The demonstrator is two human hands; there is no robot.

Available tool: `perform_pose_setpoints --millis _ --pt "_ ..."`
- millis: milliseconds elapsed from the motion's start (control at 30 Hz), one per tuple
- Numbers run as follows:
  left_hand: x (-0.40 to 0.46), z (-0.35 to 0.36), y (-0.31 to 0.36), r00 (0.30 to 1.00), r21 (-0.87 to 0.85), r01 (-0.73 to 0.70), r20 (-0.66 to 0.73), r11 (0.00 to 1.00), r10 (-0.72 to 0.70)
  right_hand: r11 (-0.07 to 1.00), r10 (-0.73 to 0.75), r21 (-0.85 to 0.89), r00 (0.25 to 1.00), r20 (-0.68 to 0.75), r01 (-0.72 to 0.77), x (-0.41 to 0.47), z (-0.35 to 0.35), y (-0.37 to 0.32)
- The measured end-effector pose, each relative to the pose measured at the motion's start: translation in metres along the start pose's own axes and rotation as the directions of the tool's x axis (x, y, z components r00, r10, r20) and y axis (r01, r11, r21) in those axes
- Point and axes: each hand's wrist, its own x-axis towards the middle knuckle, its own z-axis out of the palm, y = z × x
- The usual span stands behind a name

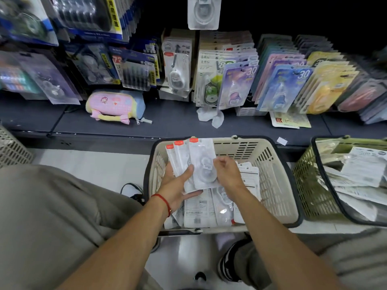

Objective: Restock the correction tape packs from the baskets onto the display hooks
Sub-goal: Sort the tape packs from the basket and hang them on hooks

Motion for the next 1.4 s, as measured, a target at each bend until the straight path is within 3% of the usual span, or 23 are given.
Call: perform_pose_setpoints --millis 167,233,333,400,500,567,667,733,867,1067,1133,1233,1333,1400 --pt "-0.003 -0.001 0.001 0.998 0.072 -0.016 -0.053 0.997 0.020 0.997 -0.015 -0.078 0.994 0.104 0.023 -0.003 0.005 0.011" --pt "-0.003 -0.007 0.010 0.988 0.068 -0.067 -0.132 0.995 0.075 0.968 -0.069 -0.233 0.990 0.119 0.095 0.000 0.003 0.023" --pt "-0.006 -0.016 0.024 0.967 0.061 -0.136 -0.211 0.989 0.146 0.704 -0.040 -0.649 0.929 0.369 0.288 -0.001 0.011 0.047" --pt "-0.007 -0.021 0.030 0.957 0.082 -0.158 -0.232 0.984 0.173 0.522 -0.010 -0.748 0.880 0.475 0.410 -0.008 0.026 0.057" --pt "-0.007 -0.028 0.030 0.942 0.154 -0.197 -0.245 0.968 0.230 0.367 -0.151 -0.813 0.892 0.427 0.451 -0.010 0.039 0.063" --pt "-0.007 -0.030 0.028 0.933 0.220 -0.210 -0.247 0.953 0.263 0.418 -0.189 -0.809 0.911 0.367 0.413 -0.003 0.031 0.057" --pt "-0.005 -0.031 0.027 0.924 0.344 -0.243 -0.202 0.907 0.324 0.825 -0.081 -0.522 0.960 0.269 0.216 0.009 0.007 0.036" --pt "-0.005 -0.028 0.022 0.922 0.452 -0.272 -0.129 0.849 0.364 0.960 -0.040 -0.264 0.980 0.195 0.092 0.013 -0.008 0.016" --pt "-0.006 -0.012 0.009 0.932 0.594 -0.323 0.064 0.737 0.357 0.994 0.028 0.094 0.977 0.212 -0.049 0.011 -0.025 -0.021" --pt "-0.008 -0.009 0.009 0.937 0.530 -0.346 0.161 0.774 0.309 0.882 0.033 0.423 0.921 0.388 -0.209 0.000 -0.033 -0.047" --pt "-0.008 -0.010 0.010 0.945 0.457 -0.327 0.143 0.827 0.294 0.898 -0.006 0.404 0.915 0.403 -0.172 -0.002 -0.037 -0.053" --pt "-0.011 -0.004 0.015 0.947 0.307 -0.317 0.160 0.897 0.280 0.989 -0.075 0.146 0.954 0.291 0.033 -0.006 -0.038 -0.066" --pt "-0.016 0.007 0.030 0.940 0.151 -0.307 0.205 0.940 0.274 0.967 -0.182 -0.148 0.970 0.162 0.207 -0.001 -0.042 -0.089" --pt "-0.019 0.018 0.045 0.937 0.074 -0.300 0.209 0.951 0.279 0.938 -0.246 -0.224 0.963 0.111 0.266 0.002 -0.044 -0.108"
